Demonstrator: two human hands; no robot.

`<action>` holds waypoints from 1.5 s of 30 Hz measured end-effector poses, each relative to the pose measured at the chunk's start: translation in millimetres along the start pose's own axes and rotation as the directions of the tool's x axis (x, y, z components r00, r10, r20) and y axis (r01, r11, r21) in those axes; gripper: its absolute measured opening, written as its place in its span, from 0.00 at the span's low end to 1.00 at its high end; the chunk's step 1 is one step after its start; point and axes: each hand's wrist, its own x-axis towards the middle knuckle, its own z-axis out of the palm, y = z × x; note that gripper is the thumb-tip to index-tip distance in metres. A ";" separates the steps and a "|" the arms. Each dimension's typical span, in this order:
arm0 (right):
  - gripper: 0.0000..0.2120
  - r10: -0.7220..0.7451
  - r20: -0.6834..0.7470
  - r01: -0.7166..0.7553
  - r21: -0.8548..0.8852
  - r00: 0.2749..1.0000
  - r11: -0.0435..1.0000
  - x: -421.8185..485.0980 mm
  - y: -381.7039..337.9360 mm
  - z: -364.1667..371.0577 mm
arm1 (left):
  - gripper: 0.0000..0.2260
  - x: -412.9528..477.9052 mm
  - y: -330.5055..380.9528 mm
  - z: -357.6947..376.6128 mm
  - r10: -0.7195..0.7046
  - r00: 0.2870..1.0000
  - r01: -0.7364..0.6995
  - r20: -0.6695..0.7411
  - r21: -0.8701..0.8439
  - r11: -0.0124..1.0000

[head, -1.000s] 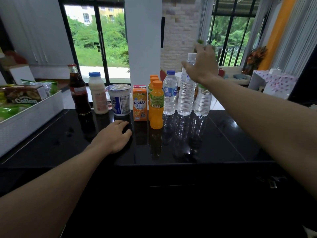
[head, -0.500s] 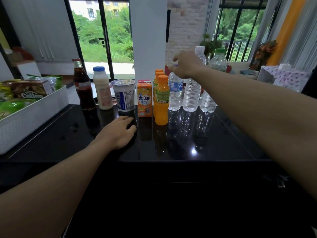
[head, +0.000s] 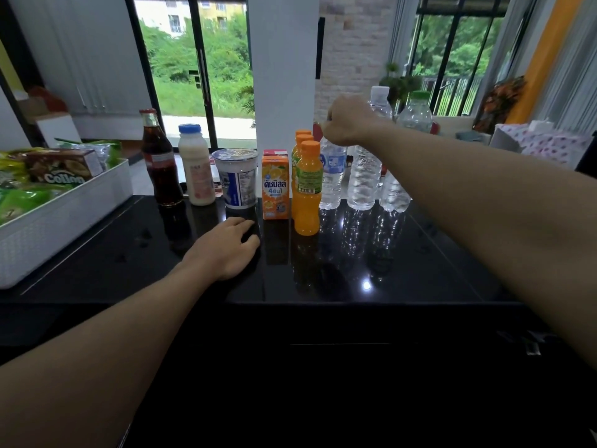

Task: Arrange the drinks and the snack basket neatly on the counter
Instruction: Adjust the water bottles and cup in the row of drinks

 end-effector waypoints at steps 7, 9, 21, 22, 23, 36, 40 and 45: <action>0.11 -0.040 -0.035 0.039 -0.033 0.999 0.999 4.8 3.9 -1.9 | 0.27 -0.6 1.0 -1.0 -0.004 1.000 0.004 0.005 -0.012 1.000; 0.09 -0.051 -0.025 0.051 -0.023 0.998 0.998 5.2 5.5 -2.4 | 0.27 -0.6 1.5 -1.2 -0.005 1.000 0.005 0.004 -0.011 1.000; 0.15 -0.068 -0.044 0.071 0.060 0.997 0.996 0.1 9.1 -1.9 | 0.27 -2.2 2.6 -2.0 -0.008 1.000 0.008 0.003 -0.019 1.000; 0.15 -0.069 -0.044 0.072 0.066 0.997 0.995 0.4 9.7 -1.3 | 0.27 -2.1 2.5 -2.2 -0.012 1.000 0.012 0.004 -0.019 1.000; 0.15 -0.069 -0.044 0.072 0.072 0.997 0.995 0.8 10.8 -0.9 | 0.27 -1.9 2.6 -2.3 -0.015 1.000 0.015 0.006 -0.018 1.000; 0.15 -0.137 0.018 0.137 0.035 0.990 0.990 -0.5 15.2 -10.6 | 0.27 -2.0 3.2 -2.5 -0.006 1.000 0.006 0.007 -0.012 1.000; 0.13 -0.141 0.016 0.141 -0.021 0.990 0.990 -1.8 17.7 -12.0 | 0.27 -3.1 4.4 -3.6 -0.007 1.000 0.007 0.010 -0.017 1.000; 0.16 -0.111 0.049 0.114 -0.046 0.993 0.992 0.6 15.5 -14.7 | 0.26 -3.6 6.0 -4.4 -0.011 1.000 0.011 0.012 -0.009 1.000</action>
